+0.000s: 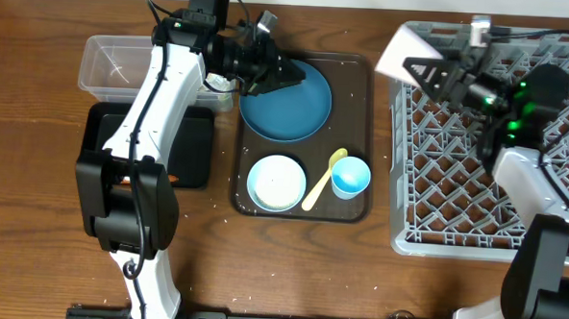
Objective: Sort waste into correct bins and load items into the dishwasher rack
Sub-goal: 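Carry the pink cup right and lower it into the dish rack, then reach the left gripper to the light-blue cup and grasp it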
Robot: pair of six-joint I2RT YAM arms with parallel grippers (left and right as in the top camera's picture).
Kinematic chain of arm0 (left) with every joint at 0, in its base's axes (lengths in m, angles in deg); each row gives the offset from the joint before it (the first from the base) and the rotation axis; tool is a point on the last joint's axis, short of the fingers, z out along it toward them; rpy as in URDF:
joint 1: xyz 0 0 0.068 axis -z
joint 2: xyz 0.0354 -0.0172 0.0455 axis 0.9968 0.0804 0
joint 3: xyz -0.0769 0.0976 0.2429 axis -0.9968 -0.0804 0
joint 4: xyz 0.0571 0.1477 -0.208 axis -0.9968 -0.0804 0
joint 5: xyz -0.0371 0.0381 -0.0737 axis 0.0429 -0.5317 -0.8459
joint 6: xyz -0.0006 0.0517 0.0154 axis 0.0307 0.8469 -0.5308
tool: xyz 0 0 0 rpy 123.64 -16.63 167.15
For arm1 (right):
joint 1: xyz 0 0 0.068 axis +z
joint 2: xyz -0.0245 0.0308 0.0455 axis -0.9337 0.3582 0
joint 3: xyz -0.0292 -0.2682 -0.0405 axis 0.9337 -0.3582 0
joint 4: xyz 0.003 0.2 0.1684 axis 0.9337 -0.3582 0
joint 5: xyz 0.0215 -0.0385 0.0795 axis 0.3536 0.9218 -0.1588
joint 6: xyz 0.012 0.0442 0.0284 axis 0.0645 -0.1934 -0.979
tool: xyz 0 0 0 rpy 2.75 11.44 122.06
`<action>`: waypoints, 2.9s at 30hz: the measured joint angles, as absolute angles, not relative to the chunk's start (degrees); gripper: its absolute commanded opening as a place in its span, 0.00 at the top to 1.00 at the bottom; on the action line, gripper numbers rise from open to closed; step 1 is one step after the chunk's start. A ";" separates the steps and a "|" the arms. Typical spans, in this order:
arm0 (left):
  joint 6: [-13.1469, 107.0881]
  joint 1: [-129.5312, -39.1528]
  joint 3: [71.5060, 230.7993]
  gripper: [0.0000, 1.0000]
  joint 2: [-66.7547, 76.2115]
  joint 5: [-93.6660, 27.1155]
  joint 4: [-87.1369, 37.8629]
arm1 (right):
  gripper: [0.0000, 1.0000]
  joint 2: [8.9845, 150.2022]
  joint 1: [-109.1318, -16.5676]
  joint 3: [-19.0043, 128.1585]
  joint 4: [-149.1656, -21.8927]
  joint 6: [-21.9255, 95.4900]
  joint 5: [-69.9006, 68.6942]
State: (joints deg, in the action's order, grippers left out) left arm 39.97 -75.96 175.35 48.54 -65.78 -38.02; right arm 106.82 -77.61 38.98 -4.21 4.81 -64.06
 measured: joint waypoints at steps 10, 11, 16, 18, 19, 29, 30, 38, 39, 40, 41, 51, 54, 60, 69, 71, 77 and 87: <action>39.97 -75.96 175.35 0.84 48.54 -46.32 -38.07 | 0.49 106.82 -81.46 39.05 -23.14 14.66 -56.48; 39.97 -75.96 175.35 0.84 48.54 -44.84 -38.09 | 0.50 106.84 -81.75 39.03 -24.14 15.65 -54.69; 39.97 -75.96 175.35 0.83 48.54 -38.41 -39.14 | 0.49 106.82 -83.67 39.24 -29.50 19.60 -47.37; 39.97 -75.96 175.35 0.83 48.54 -35.90 -40.17 | 0.49 106.82 -84.98 40.14 -34.05 21.33 -44.52; 39.99 -75.96 175.35 0.83 48.54 -34.94 -40.47 | 0.49 106.82 -85.55 40.88 -36.95 22.40 -43.13; 40.16 -75.96 175.35 0.83 48.54 -25.49 -43.20 | 0.48 104.13 -86.73 56.29 -73.67 37.04 -23.04; 40.16 -75.96 175.35 0.83 48.54 -24.79 -43.27 | 0.48 103.65 -86.68 58.81 -77.26 38.36 -20.74; 41.25 -75.96 175.33 0.83 48.54 -22.22 -44.06 | 0.48 101.42 -84.24 70.54 -101.43 43.89 -6.93; 41.30 -75.96 175.24 0.83 48.54 -22.04 -44.08 | 0.48 101.40 -83.84 70.72 -104.32 44.13 -5.58; 41.41 -75.96 175.22 0.83 48.54 -21.95 -44.21 | 0.48 101.40 -83.73 70.72 -106.46 44.32 -4.90; 41.47 -75.96 175.15 0.83 48.54 -21.93 -44.25 | 0.48 101.44 -83.34 70.67 -109.17 44.52 -3.72; 42.54 -75.96 174.63 0.83 48.54 -21.78 -45.59 | 0.49 101.55 -82.58 70.06 -123.83 45.04 4.89; 42.78 -75.96 174.58 0.83 48.54 -21.78 -45.74 | 0.49 101.57 -82.58 69.80 -124.07 45.02 7.15; 43.16 -75.96 174.58 0.78 48.54 -21.78 -46.22 | 0.49 101.57 -82.58 67.37 -121.84 44.96 9.02; 43.16 -75.96 174.50 0.75 48.54 -21.76 -46.75 | 0.50 105.29 -82.58 61.87 -117.56 44.10 9.13; 43.18 -75.96 174.47 0.75 48.54 -21.76 -46.94 | 0.49 106.51 -82.58 61.34 -117.43 43.97 8.87; 43.18 -75.96 174.47 0.75 48.54 -21.76 -47.03 | 0.32 109.37 -82.58 61.04 -116.95 43.56 8.46; 44.47 -75.96 174.47 0.79 48.54 -22.02 -46.96 | 0.07 111.54 -82.58 61.63 -116.03 43.21 5.72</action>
State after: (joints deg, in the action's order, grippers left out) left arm 44.47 -75.96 174.47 48.54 -22.02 -46.96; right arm 111.54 -82.58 61.63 -116.03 43.21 5.72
